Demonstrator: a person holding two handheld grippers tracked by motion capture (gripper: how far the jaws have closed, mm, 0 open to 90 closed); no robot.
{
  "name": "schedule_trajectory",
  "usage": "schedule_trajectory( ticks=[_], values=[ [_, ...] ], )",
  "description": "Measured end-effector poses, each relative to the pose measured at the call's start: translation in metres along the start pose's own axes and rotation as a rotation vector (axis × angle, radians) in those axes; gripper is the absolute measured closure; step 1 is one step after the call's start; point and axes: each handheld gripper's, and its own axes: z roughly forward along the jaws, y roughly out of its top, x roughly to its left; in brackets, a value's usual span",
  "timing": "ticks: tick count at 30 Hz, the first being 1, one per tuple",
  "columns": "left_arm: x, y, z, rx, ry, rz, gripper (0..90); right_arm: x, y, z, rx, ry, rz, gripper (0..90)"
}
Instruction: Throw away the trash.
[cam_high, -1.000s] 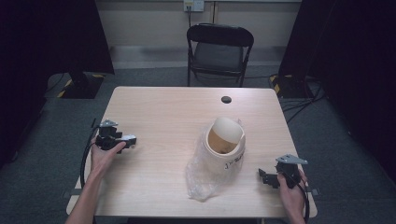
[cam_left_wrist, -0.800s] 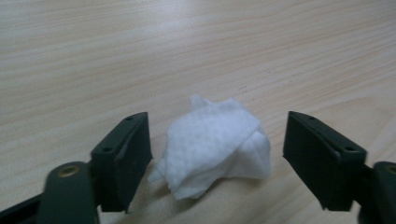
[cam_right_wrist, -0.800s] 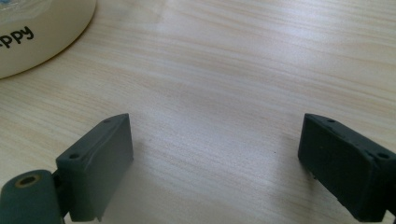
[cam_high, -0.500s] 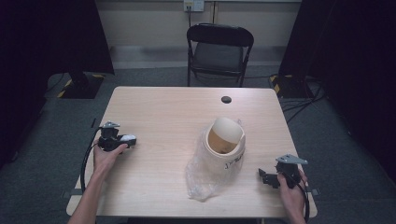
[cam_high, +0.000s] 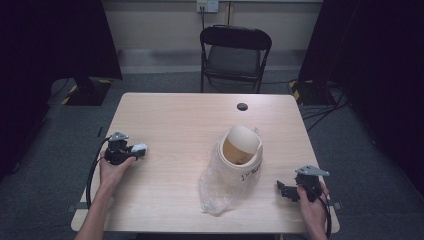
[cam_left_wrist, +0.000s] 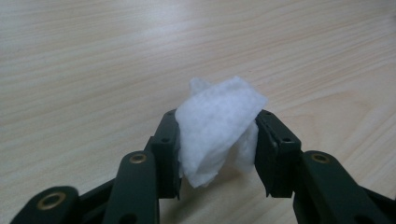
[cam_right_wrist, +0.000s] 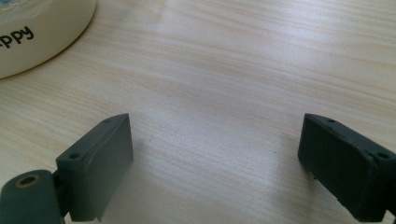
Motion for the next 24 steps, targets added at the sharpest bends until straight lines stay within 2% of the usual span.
schedule_trajectory(
  ticks=[6, 10, 14, 19, 22, 24],
  values=[
    [-0.005, 0.002, -0.001, -0.014, -0.036, 0.002, 57.4, 0.000, 0.000, 0.000, 0.000, 0.000, 0.000, 9.5],
    [-0.013, 0.006, -0.005, -0.056, -0.077, -0.013, 58.5, 0.000, 0.000, 0.000, 0.000, 0.000, 0.000, 9.5],
    [-0.017, 0.009, -0.008, -0.060, -0.076, -0.007, 58.9, 0.000, 0.000, 0.000, 0.000, 0.000, 0.000, 9.5],
    [-0.022, 0.011, -0.013, -0.083, -0.110, -0.015, 59.1, 0.000, 0.000, 0.000, 0.000, 0.000, 0.000, 9.5],
    [-0.026, 0.013, -0.015, -0.092, -0.112, -0.006, 59.3, 0.000, 0.000, 0.000, 0.000, 0.000, 0.000, 9.5],
    [-0.030, 0.015, -0.016, -0.089, -0.099, 0.001, 59.4, 0.000, 0.000, 0.000, 0.000, 0.000, 0.000, 9.5]
  ],
)
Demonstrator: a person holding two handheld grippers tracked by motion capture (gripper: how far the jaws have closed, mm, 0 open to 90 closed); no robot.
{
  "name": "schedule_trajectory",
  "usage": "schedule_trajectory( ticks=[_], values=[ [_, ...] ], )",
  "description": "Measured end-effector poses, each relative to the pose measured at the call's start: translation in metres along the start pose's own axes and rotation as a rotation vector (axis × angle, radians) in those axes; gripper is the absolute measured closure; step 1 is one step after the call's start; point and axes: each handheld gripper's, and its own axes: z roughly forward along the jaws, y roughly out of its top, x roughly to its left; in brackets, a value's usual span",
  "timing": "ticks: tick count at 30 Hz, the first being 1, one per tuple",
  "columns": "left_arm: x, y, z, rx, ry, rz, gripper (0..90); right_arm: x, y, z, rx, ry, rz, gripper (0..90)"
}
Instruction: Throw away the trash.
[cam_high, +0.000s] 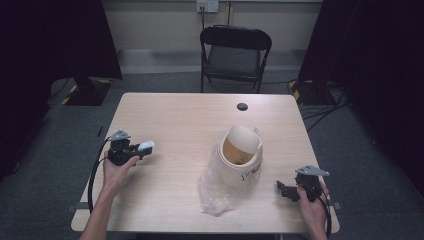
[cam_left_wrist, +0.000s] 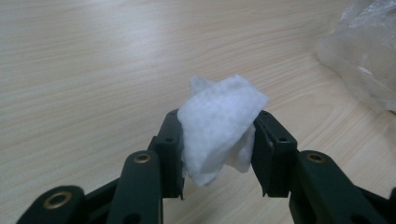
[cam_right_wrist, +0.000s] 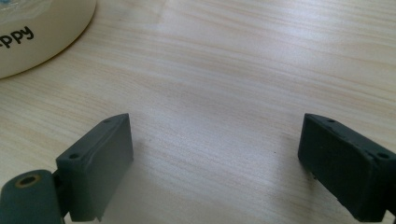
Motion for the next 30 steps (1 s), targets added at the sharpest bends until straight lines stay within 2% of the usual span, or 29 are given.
schedule_trajectory(
  ticks=[8, 16, 19, 21, 23, 24, 30],
  values=[
    [-0.017, 0.008, 0.001, -0.007, -0.035, 0.050, 59.6, 0.000, 0.000, 0.000, 0.000, 0.000, 0.000, 9.5],
    [-0.032, 0.016, 0.001, -0.022, -0.076, 0.069, 59.5, 0.000, 0.000, 0.000, 0.000, 0.000, 0.000, 9.5],
    [-0.040, 0.021, 0.001, -0.034, -0.109, 0.078, 59.6, 0.000, 0.000, 0.000, 0.000, 0.000, 0.000, 9.5],
    [-0.042, 0.022, 0.000, -0.039, -0.117, 0.082, 59.5, 0.000, 0.000, 0.000, 0.000, 0.000, 0.000, 9.5],
    [-0.045, 0.025, 0.000, -0.048, -0.136, 0.070, 59.6, 0.000, 0.000, 0.000, 0.000, 0.000, 0.000, 9.5],
    [-0.046, 0.026, 0.000, -0.044, -0.137, 0.083, 59.6, 0.000, 0.000, 0.000, 0.000, 0.000, 0.000, 9.5],
    [-0.054, 0.028, 0.001, -0.045, -0.162, 0.091, 59.6, 0.000, 0.000, 0.000, 0.000, 0.000, 0.000, 9.5]
  ],
)
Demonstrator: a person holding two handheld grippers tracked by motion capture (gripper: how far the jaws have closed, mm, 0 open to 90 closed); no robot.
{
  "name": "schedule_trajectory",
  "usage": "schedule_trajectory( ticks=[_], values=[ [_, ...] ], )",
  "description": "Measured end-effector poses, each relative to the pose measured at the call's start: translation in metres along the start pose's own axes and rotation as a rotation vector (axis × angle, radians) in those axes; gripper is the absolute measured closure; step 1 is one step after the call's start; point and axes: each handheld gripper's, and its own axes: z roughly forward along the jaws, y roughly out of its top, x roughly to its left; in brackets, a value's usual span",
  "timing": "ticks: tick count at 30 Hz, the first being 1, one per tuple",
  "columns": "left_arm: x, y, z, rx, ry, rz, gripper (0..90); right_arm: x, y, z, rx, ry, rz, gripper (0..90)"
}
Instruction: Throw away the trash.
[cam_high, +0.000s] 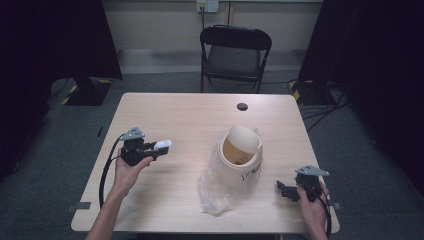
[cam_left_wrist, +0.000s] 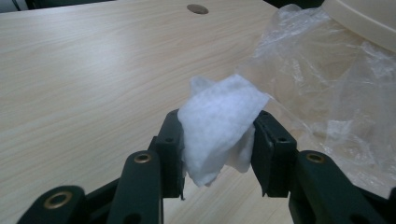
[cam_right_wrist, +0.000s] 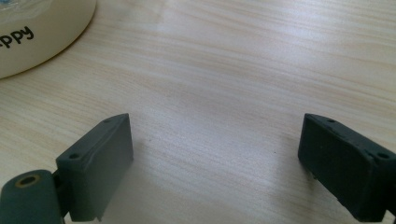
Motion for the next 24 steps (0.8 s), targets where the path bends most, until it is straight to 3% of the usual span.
schedule_trajectory(
  ticks=[8, 14, 20, 21, 24],
  values=[
    [-0.013, 0.008, 0.000, -0.022, -0.032, 0.001, 59.6, 0.000, 0.000, 0.000, 0.000, 0.000, 0.000, 9.5],
    [-0.025, 0.016, 0.000, -0.020, -0.043, 0.032, 59.7, 0.000, 0.000, 0.000, 0.000, 0.000, 0.000, 9.5],
    [-0.042, 0.022, 0.004, -0.027, -0.080, 0.060, 59.7, 0.000, 0.000, 0.000, 0.000, 0.000, 0.000, 9.5],
    [-0.050, 0.025, 0.007, -0.021, -0.092, 0.080, 59.7, 0.000, 0.000, 0.000, 0.000, 0.000, 0.000, 9.5],
    [-0.055, 0.027, 0.009, -0.022, -0.101, 0.085, 59.7, 0.000, 0.000, 0.000, 0.000, 0.000, 0.000, 9.5]
  ],
)
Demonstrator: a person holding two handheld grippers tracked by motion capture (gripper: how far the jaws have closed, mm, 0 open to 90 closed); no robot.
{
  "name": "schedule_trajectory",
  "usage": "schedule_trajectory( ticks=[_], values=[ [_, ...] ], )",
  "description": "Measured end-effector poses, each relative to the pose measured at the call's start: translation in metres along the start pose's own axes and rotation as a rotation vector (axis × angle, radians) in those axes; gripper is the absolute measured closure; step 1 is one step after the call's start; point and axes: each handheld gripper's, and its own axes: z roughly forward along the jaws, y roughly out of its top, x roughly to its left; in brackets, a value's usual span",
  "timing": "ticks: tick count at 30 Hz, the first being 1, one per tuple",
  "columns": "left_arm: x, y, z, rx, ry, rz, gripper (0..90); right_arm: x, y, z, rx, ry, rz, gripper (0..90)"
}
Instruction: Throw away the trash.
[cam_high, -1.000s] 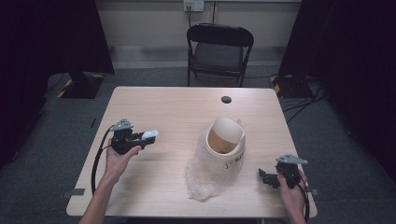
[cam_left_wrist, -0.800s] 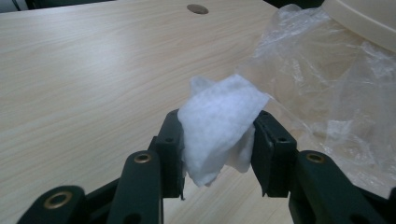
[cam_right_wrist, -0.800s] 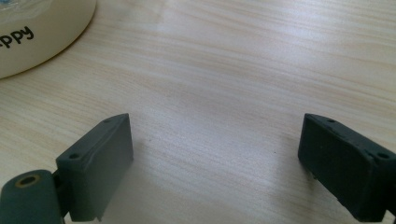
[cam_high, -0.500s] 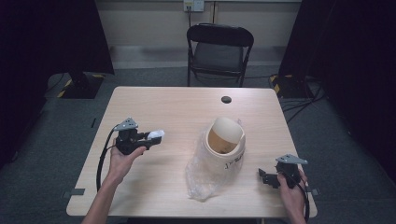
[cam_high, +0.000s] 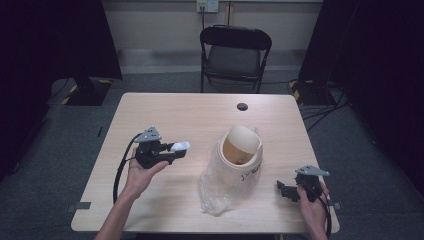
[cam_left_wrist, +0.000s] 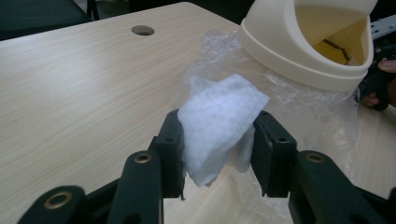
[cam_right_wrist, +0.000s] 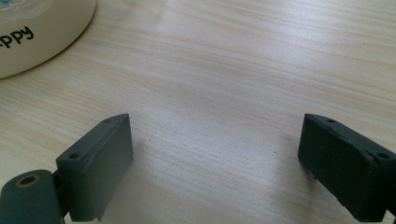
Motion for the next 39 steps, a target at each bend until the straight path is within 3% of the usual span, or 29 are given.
schedule_trajectory(
  ticks=[6, 18, 25, 31, 39],
  values=[
    [-0.010, 0.006, 0.009, -0.001, -0.035, 0.006, 59.7, 0.000, 0.000, 0.000, 0.000, 0.000, 0.000, 9.5],
    [-0.034, 0.030, 0.018, -0.037, -0.090, 0.055, 59.7, 0.000, 0.000, 0.000, 0.000, 0.000, 0.000, 9.5],
    [-0.053, 0.044, 0.032, -0.026, -0.118, 0.095, 59.7, 0.000, 0.000, 0.000, 0.000, 0.000, 0.000, 9.5],
    [-0.065, 0.050, 0.045, -0.026, -0.165, 0.111, 59.6, 0.000, 0.000, 0.000, 0.000, 0.000, 0.000, 9.5],
    [-0.072, 0.051, 0.058, -0.006, -0.193, 0.116, 59.6, 0.000, 0.000, 0.000, 0.000, 0.000, 0.000, 9.5]
  ],
)
